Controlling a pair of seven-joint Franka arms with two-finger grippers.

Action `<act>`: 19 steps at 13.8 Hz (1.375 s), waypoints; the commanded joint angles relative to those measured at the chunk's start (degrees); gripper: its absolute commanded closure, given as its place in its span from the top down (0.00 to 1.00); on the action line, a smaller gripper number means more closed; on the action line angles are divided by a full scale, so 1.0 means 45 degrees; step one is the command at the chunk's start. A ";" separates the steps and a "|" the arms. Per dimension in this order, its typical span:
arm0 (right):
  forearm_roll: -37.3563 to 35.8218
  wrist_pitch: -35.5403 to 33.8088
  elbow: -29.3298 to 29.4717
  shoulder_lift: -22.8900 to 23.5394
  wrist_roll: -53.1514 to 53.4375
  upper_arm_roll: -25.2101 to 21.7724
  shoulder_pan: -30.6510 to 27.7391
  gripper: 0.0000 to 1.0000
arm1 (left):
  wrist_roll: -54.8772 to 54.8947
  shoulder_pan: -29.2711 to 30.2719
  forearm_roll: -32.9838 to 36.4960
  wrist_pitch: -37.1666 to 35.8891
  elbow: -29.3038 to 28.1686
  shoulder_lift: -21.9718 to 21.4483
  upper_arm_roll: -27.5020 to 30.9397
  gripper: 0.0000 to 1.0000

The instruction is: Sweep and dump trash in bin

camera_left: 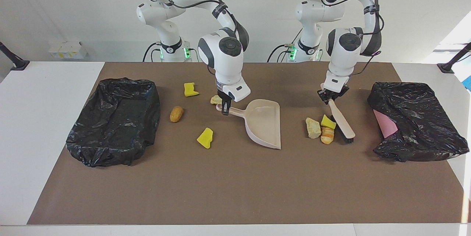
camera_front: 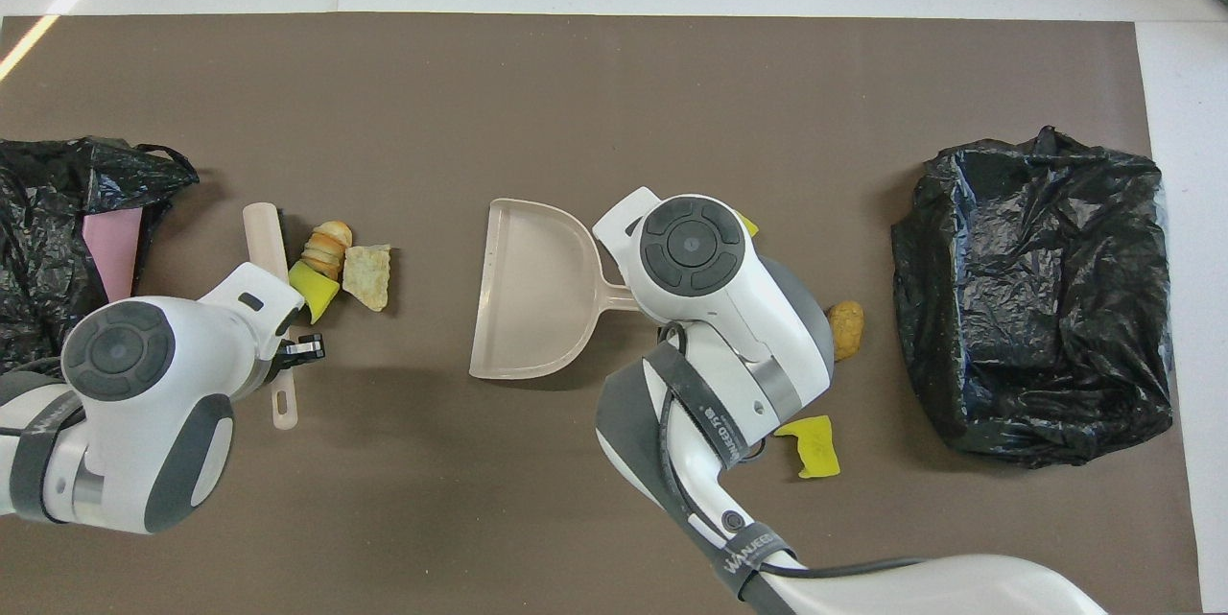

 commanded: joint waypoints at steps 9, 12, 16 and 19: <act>-0.0224 -0.0356 -0.0279 -0.0246 -0.0221 0.0025 -0.0011 0.00 | 0.2414 -0.2305 -0.1950 0.0031 0.0905 0.0891 0.0103 0.00; -0.0224 -0.0453 -0.0279 -0.0265 -0.0221 0.0025 -0.0011 0.00 | 0.2414 -0.3438 -0.2869 0.0071 0.1196 0.1127 0.0064 0.00; -0.0224 -0.0630 -0.0279 -0.0285 -0.0182 0.0025 -0.0011 0.00 | 0.2278 -0.4770 -0.5213 -0.0143 0.1978 0.1088 0.0045 0.00; -0.0224 -0.0610 -0.0260 -0.0285 -0.0143 0.0025 -0.0030 0.00 | 0.2063 -0.4829 -0.5625 -0.0319 0.2076 0.0796 -0.0112 0.00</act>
